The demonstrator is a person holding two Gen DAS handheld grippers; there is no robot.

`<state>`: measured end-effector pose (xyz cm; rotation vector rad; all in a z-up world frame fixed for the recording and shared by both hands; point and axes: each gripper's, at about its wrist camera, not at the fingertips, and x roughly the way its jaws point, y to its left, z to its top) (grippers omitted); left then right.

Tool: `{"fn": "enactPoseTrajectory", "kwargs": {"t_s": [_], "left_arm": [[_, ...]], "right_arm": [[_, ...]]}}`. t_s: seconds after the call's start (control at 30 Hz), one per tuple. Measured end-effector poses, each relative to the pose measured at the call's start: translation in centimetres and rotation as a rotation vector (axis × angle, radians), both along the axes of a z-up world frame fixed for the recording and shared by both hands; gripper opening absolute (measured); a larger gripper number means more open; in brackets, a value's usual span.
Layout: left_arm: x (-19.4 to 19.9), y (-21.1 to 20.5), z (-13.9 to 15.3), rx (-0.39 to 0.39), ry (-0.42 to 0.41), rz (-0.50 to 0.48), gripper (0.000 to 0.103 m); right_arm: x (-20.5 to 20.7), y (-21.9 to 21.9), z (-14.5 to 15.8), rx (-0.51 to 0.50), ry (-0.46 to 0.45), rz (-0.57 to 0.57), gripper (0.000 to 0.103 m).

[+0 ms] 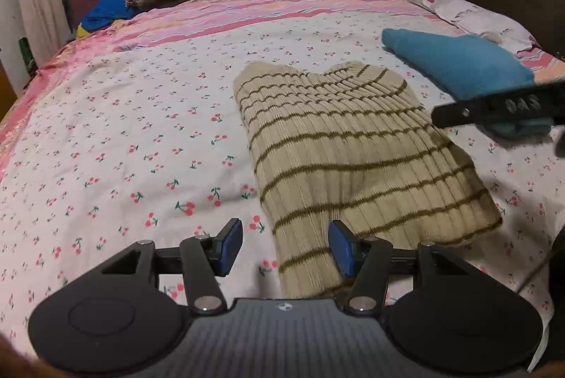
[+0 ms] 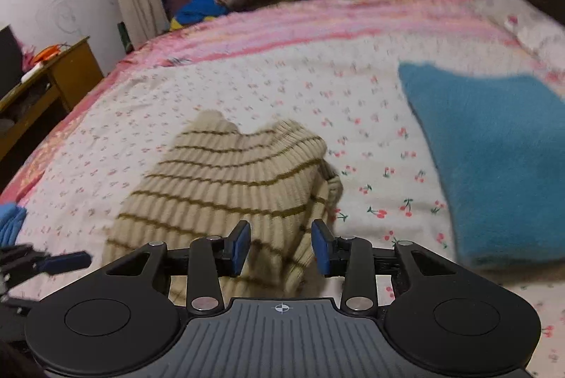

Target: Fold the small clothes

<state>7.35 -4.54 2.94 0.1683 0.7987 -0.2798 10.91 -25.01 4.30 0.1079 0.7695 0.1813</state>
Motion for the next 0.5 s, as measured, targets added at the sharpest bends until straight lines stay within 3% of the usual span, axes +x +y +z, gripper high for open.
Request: {"fn": "enactPoseTrajectory", "kwargs": {"t_s": [0.33, 0.5], "left_arm": [[-2.7, -0.6, 0.2, 0.024, -0.018, 0.049, 0.064], [-3.2, -0.4, 0.0, 0.023, -0.010, 0.076, 0.066]], "right_arm": [[-4.1, 1.3, -2.7, -0.076, 0.069, -0.013, 0.037], [-5.3, 1.4, -1.9, -0.059, 0.055, -0.019, 0.038]]}}
